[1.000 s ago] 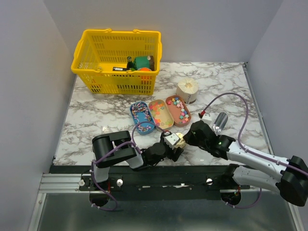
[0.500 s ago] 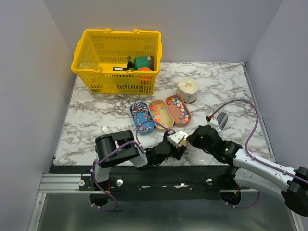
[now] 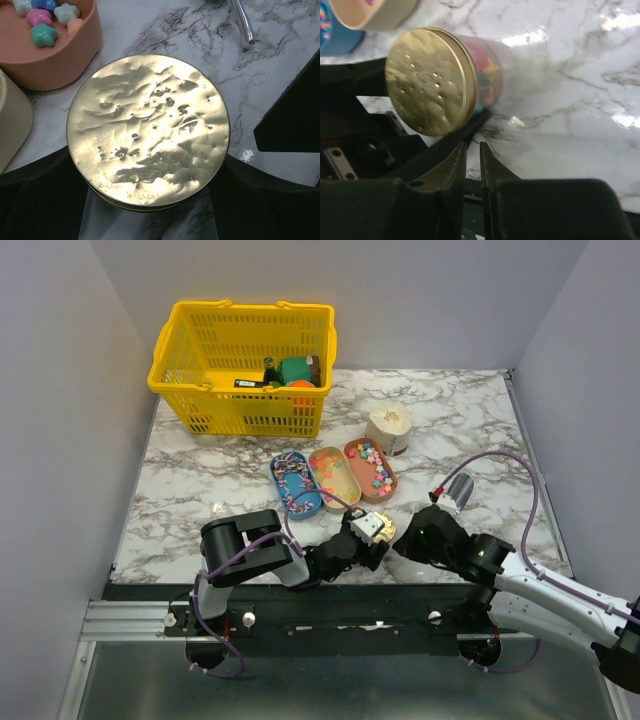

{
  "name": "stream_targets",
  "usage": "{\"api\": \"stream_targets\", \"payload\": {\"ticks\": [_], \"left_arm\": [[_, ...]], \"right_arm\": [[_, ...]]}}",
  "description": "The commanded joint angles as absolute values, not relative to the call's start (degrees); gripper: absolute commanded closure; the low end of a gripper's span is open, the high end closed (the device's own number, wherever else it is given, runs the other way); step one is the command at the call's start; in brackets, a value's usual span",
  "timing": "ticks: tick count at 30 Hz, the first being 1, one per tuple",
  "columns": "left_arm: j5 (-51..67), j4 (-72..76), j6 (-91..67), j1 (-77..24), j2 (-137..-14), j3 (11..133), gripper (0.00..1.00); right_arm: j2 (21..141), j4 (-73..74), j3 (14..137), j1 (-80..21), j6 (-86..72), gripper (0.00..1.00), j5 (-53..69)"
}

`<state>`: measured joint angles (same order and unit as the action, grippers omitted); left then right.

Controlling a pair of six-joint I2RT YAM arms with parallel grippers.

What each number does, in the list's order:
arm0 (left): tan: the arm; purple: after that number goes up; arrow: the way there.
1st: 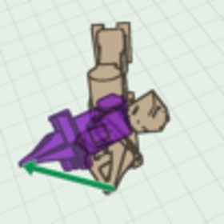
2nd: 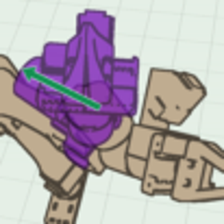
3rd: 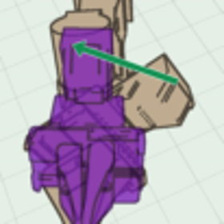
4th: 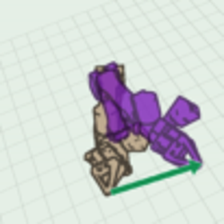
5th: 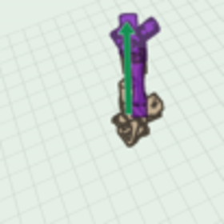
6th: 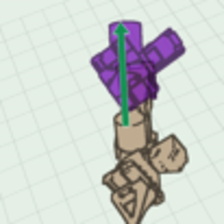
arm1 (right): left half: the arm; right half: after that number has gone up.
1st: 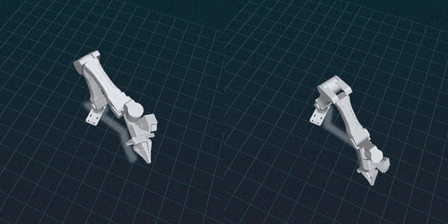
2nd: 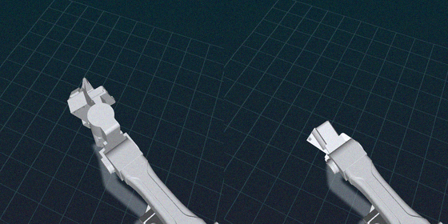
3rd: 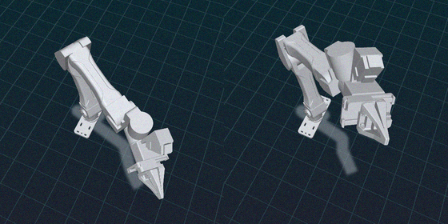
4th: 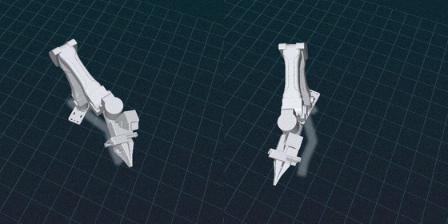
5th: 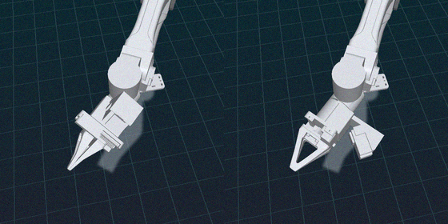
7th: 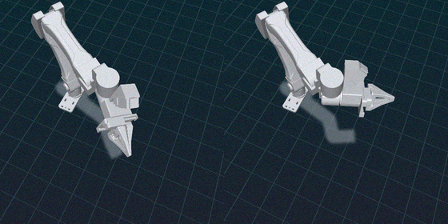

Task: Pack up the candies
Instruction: Screw the bottle lid onto the packing bottle.

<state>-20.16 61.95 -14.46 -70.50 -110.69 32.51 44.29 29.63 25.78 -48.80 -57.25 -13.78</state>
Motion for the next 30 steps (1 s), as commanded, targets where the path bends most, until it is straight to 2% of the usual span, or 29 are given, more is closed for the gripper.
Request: {"api": "stream_targets", "payload": {"ticks": [1, 2, 4, 9, 14, 16, 17, 18, 21, 27, 30], "left_arm": [[-17.3, 53.0, -14.9, -70.8, -113.1, 30.2, 0.23], [-17.4, 52.8, -14.9, -71.0, -113.1, 30.1, 0.23], [-17.4, 52.8, -14.5, -71.4, -113.2, 30.1, 0.23], [-17.5, 53.0, -14.3, -71.9, -113.5, 29.5, 0.23], [-16.9, 54.1, -15.3, -71.9, -113.3, 28.6, 0.23], [-16.7, 54.4, -15.5, -72.0, -113.4, 28.4, 0.23], [-16.6, 54.5, -15.5, -72.0, -113.4, 28.4, 0.23], [-16.5, 54.5, -15.6, -71.9, -113.6, 28.4, 0.23], [-16.9, 54.3, -15.8, -71.9, -113.7, 28.6, 0.23], [-19.2, 51.9, -17.5, -71.9, -113.9, 29.7, 0.23], [-20.0, 50.3, -18.0, -71.8, -114.5, 30.8, 0.23]], "right_arm": [[43.7, 40.6, 31.6, -49.2, -57.4, 0.62, -20.7], [43.9, 40.6, 32.7, -49.3, -57.0, 0.56, -22.9], [45.0, 39.6, 35.0, -49.2, -55.4, 0.53, -24.3], [51.4, 33.9, 37.3, -49.0, -50.7, 0.53, -24.9], [60.3, 28.6, 38.2, -47.4, -46.1, 0.56, -22.3], [62.0, 26.7, 38.1, -46.8, -45.2, 0.61, -21.9], [62.4, 25.8, 37.7, -46.1, -44.7, 0.65, -21.0], [63.3, 25.2, 37.4, -45.8, -44.6, 0.75, -20.7], [64.8, 24.3, 36.6, -45.3, -44.6, 0.86, -19.3], [63.7, 23.0, 30.5, -45.2, -45.7, 0.97, -12.7], [61.9, 22.0, 25.8, -45.3, -46.3, 0.99, -8.8]]}}
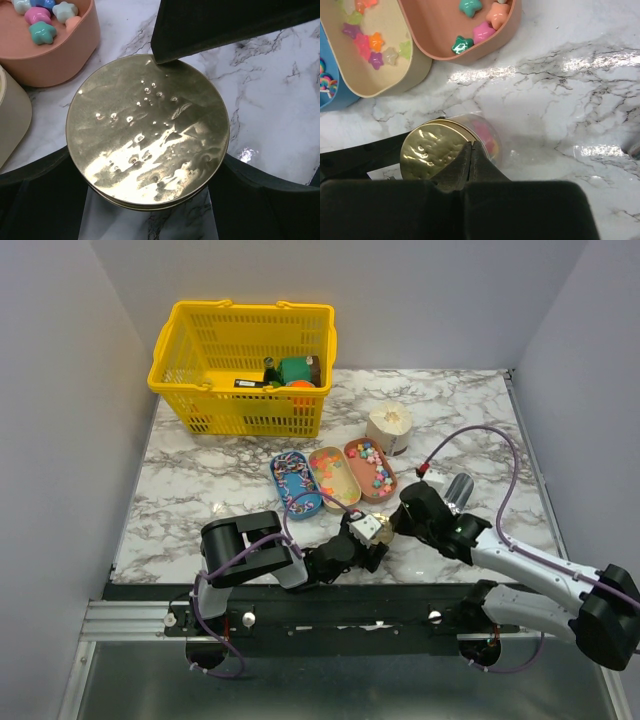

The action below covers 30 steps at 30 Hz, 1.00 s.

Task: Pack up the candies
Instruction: Screw the bottle lid onto the packing bottle.

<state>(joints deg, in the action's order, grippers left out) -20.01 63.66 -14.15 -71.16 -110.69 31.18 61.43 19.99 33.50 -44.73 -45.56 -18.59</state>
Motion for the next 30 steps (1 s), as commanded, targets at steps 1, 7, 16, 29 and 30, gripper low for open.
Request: {"api": "stream_targets", "payload": {"ticks": [1, 7, 16, 29, 30], "left_arm": [[-20.2, 50.0, -18.4, -71.7, -114.6, 31.1, 0.23], [-20.6, 48.3, -19.2, -71.1, -115.4, 32.7, 0.23], [-20.6, 46.8, -18.3, -71.1, -115.6, 33.1, 0.23], [-19.5, 47.7, -17.1, -71.1, -114.1, 30.8, 0.23], [-19.3, 48.0, -17.1, -71.1, -114.2, 30.8, 0.23]], "right_arm": [[61.3, 21.7, 24.7, -45.2, -46.8, 0.99, -7.7], [53.0, 22.4, 18.3, -45.2, -49.4, 0.99, 1.7], [39.7, 34.5, 22.4, -45.3, -49.3, 0.99, 4.9], [42.7, 38.0, 33.6, -45.2, -51.0, 0.61, -20.3], [45.2, 36.3, 34.1, -45.3, -50.2, 0.60, -21.6]]}}
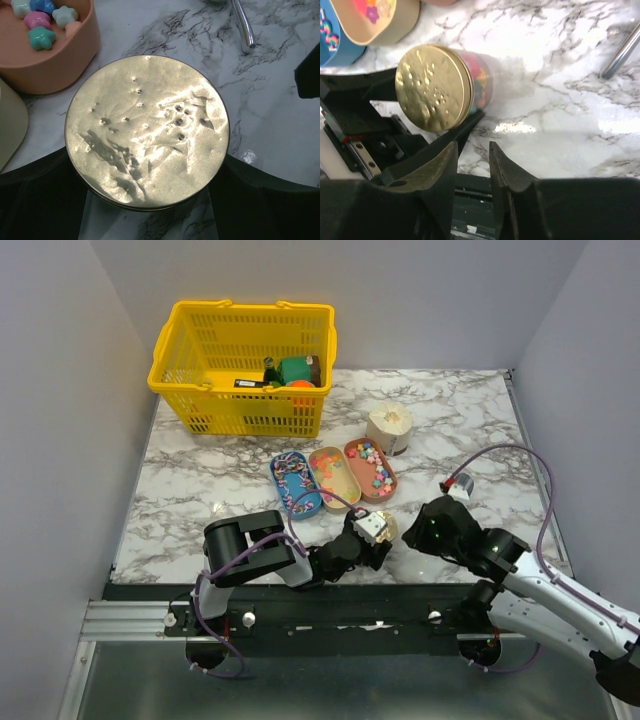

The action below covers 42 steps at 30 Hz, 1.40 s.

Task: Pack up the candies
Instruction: Screw the bottle lid onto the packing bottle.

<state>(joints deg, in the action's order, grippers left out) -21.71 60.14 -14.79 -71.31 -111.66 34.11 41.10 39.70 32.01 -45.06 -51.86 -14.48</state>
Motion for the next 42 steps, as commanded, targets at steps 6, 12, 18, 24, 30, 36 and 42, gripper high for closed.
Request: {"api": "stream_targets", "payload": {"ticks": [6, 12, 18, 24, 30, 36, 42], "left_arm": [[-18.8, 49.0, -17.2, -71.0, -114.3, 30.1, 0.23], [-19.2, 49.6, -17.2, -71.1, -114.6, 29.6, 0.23], [-19.2, 49.8, -17.1, -71.0, -114.9, 29.8, 0.24], [-19.5, 50.1, -17.5, -71.1, -115.5, 29.8, 0.24], [-20.2, 49.9, -18.0, -71.1, -116.0, 30.1, 0.24], [-20.5, 48.4, -18.0, -71.1, -117.0, 31.4, 0.24], [-20.8, 47.7, -17.9, -71.1, -117.3, 31.8, 0.24]], "right_arm": [[58.6, 29.2, 41.8, -44.6, -41.3, 0.60, -22.6], [65.8, 25.1, 41.1, -44.0, -38.5, 0.60, -18.0], [67.9, 23.8, 38.2, -44.0, -39.6, 0.64, -15.5], [66.4, 23.2, 32.9, -43.9, -42.1, 0.83, -12.5], [63.6, 22.5, 26.0, -43.9, -44.5, 0.93, -4.4], [58.4, 20.0, 18.0, -43.9, -47.1, 0.99, 4.2], [47.9, 23.6, 14.5, -43.9, -48.7, 0.99, 6.6]]}}
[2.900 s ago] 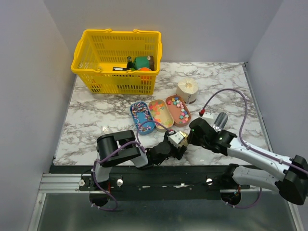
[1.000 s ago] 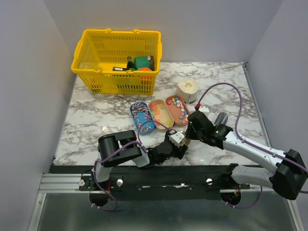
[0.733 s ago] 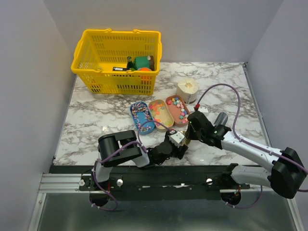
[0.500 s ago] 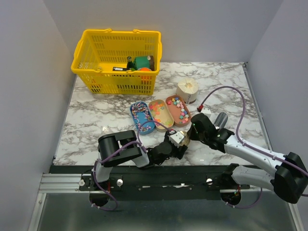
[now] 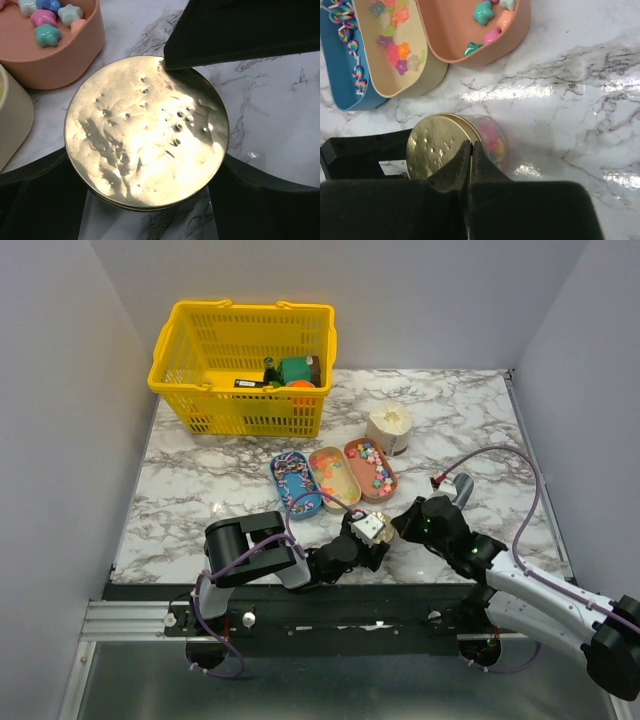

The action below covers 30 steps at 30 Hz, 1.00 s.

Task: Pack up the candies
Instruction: Screw the bottle lid onto the packing bottle.

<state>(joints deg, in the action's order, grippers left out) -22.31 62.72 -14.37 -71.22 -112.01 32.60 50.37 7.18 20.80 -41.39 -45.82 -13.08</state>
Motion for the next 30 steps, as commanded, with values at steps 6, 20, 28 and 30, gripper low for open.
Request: {"api": "stream_targets", "payload": {"ticks": [6, 20, 28, 30], "left_arm": [[-20.7, 47.5, -17.8, -71.0, -117.8, 32.2, 0.24], [-20.3, 47.1, -16.9, -71.5, -116.8, 31.1, 0.24], [-20.4, 46.5, -16.4, -72.0, -117.1, 31.2, 0.24], [-20.4, 46.6, -16.4, -72.0, -117.2, 31.1, 0.24]], "right_arm": [[41.9, 28.6, 15.8, -43.9, -49.6, 0.99, 6.3], [44.1, 38.1, 33.7, -43.9, -52.0, 0.50, -19.5], [59.7, 29.2, 39.2, -43.0, -46.9, 0.62, -20.1], [62.9, 28.4, 40.4, -42.7, -46.1, 0.64, -19.1]]}}
